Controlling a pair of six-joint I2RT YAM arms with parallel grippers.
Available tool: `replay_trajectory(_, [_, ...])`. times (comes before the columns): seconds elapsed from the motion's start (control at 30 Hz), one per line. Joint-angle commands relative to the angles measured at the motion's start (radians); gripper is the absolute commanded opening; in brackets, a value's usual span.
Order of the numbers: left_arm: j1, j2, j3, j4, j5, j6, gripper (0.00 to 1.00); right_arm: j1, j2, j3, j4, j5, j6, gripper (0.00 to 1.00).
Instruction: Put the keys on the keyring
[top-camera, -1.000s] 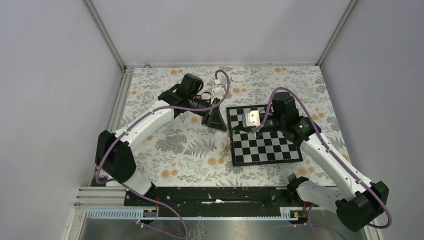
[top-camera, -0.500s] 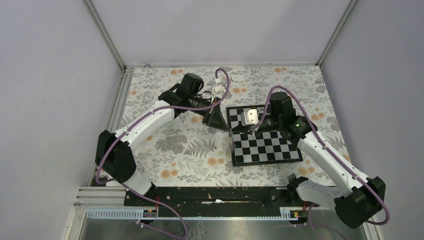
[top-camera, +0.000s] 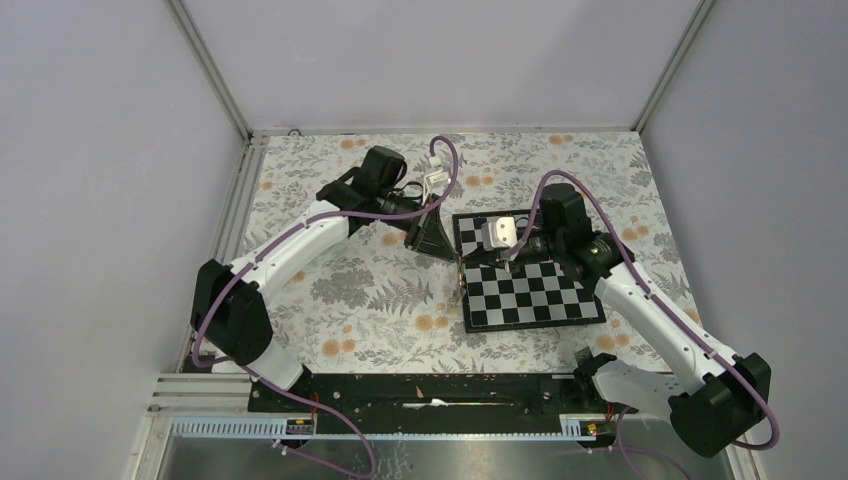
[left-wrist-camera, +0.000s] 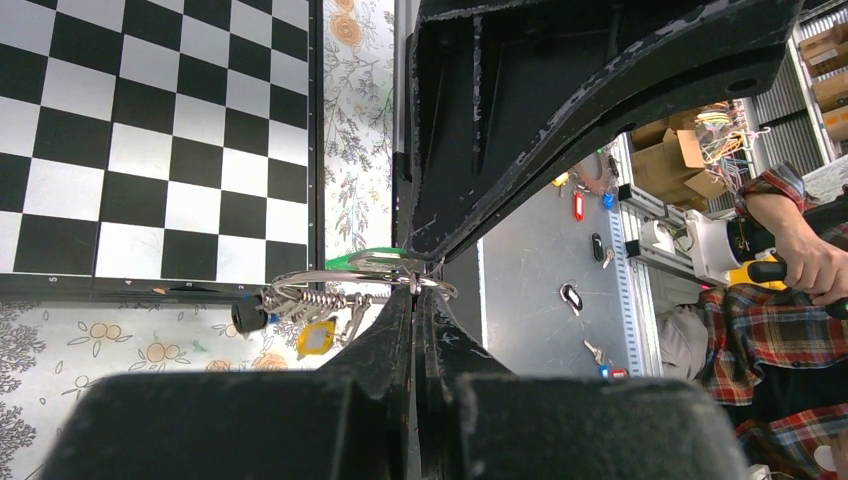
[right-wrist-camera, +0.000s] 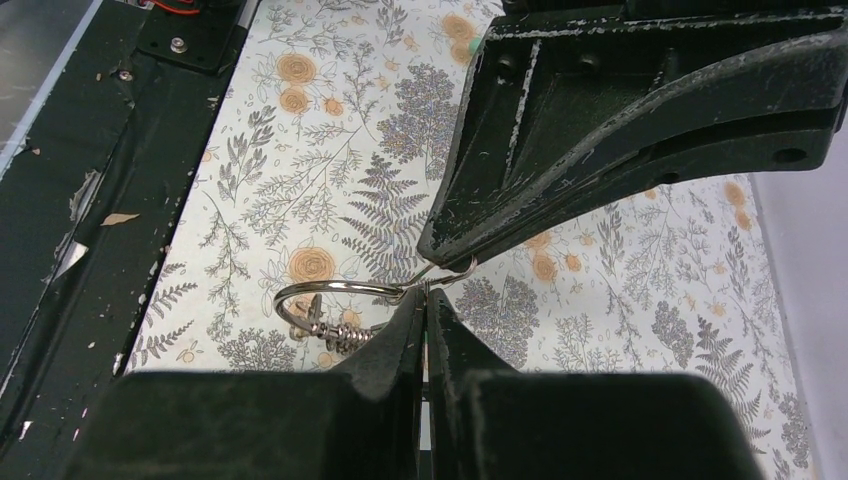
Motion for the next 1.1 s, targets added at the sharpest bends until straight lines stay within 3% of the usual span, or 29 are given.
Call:
replay_trajectory(0.0, [-0.001, -0.007, 0.003, 0.059, 0.056, -0.021, 0.00, 0.011, -0.009, -0.006, 0.053, -0.023, 0.022, 0.00])
replay_trajectory(1.07, [-0.014, -0.019, -0.020, 0.076, 0.083, -0.006, 0.00, 0.024, -0.001, -0.021, 0.110, -0.012, 0.074, 0.00])
